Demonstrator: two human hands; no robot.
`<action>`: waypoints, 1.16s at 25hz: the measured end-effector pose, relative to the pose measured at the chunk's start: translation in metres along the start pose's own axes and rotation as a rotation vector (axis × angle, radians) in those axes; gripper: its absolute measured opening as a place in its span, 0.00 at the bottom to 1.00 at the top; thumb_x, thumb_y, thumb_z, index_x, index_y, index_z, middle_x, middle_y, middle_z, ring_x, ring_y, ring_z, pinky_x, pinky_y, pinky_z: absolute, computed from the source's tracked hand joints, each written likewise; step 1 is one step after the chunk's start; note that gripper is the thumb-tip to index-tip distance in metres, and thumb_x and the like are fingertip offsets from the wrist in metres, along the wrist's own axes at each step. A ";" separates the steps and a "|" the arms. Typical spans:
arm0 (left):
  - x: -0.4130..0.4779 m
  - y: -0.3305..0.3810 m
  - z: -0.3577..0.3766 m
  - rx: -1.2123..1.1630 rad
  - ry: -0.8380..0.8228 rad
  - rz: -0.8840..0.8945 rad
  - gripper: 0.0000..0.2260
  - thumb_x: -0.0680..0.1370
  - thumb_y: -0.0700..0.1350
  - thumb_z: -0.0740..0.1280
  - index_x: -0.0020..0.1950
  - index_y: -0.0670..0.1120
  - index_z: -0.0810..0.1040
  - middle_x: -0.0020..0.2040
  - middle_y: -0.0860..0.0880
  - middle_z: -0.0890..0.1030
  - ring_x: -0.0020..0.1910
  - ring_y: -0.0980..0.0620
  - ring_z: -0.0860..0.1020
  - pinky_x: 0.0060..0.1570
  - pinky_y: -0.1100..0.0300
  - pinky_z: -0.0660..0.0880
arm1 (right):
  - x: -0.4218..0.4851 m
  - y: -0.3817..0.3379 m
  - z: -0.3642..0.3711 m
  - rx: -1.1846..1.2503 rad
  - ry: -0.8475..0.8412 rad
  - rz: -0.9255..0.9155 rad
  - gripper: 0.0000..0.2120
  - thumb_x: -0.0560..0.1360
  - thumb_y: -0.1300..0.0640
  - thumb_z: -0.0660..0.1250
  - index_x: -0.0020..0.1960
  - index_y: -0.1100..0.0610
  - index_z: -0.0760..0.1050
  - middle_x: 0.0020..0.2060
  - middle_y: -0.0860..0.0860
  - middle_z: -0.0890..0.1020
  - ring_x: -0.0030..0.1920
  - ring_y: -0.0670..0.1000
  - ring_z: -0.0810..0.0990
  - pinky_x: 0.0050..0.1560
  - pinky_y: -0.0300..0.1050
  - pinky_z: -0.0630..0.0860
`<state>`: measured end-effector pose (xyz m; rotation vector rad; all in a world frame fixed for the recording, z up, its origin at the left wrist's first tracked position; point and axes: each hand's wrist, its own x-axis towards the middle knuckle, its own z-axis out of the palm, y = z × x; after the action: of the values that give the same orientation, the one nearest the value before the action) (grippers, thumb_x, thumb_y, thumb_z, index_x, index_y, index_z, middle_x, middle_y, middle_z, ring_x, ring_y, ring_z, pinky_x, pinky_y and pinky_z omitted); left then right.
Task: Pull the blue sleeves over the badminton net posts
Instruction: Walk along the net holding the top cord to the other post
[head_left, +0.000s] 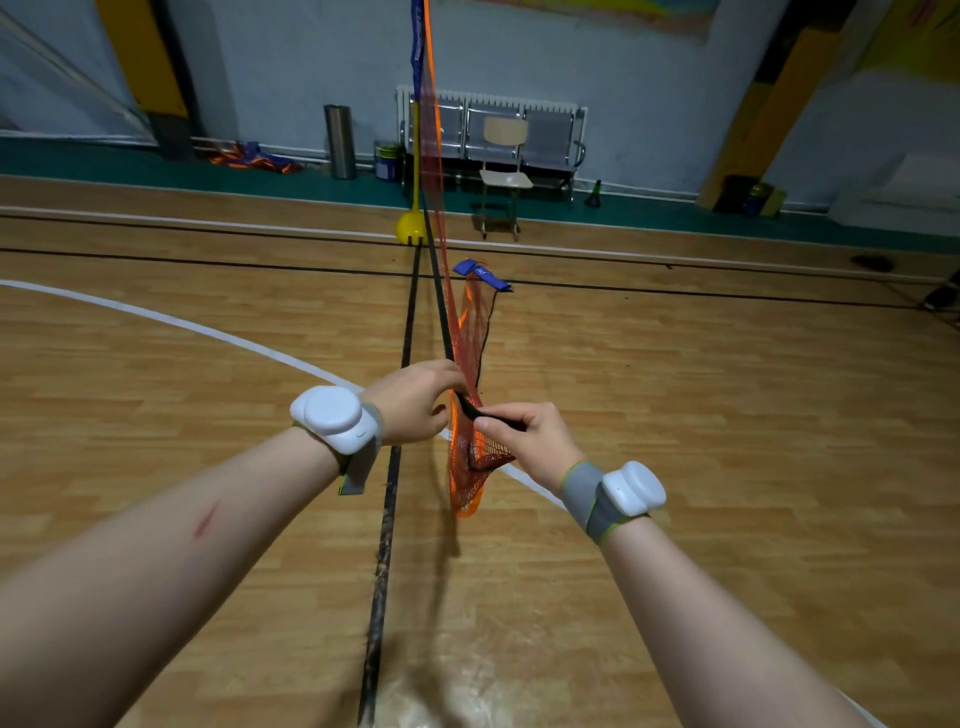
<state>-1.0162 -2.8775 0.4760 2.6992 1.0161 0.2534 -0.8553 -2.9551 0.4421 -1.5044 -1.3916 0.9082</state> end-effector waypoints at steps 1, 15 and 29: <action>0.001 0.004 0.000 -0.031 -0.004 0.013 0.15 0.75 0.39 0.62 0.62 0.46 0.74 0.63 0.50 0.74 0.61 0.52 0.73 0.59 0.62 0.70 | 0.002 0.003 -0.001 -0.009 -0.008 0.006 0.09 0.73 0.59 0.68 0.53 0.59 0.81 0.47 0.55 0.84 0.48 0.51 0.80 0.54 0.49 0.76; 0.004 0.034 -0.017 -0.270 0.158 -0.227 0.03 0.72 0.36 0.63 0.39 0.40 0.75 0.43 0.47 0.75 0.44 0.48 0.73 0.45 0.55 0.71 | -0.003 0.060 -0.040 -0.114 -0.121 0.097 0.08 0.70 0.61 0.72 0.37 0.56 0.72 0.34 0.50 0.77 0.35 0.47 0.74 0.34 0.31 0.69; 0.011 0.071 0.017 0.040 -0.024 -0.269 0.05 0.74 0.40 0.61 0.47 0.43 0.76 0.53 0.46 0.77 0.52 0.45 0.76 0.53 0.52 0.74 | -0.051 0.033 -0.085 -0.006 -0.135 -0.038 0.07 0.70 0.63 0.71 0.48 0.63 0.80 0.33 0.47 0.77 0.34 0.41 0.74 0.41 0.36 0.71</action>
<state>-0.9600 -2.9245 0.4811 2.5533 1.3728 0.1510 -0.7705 -3.0154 0.4393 -1.4382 -1.5152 0.9978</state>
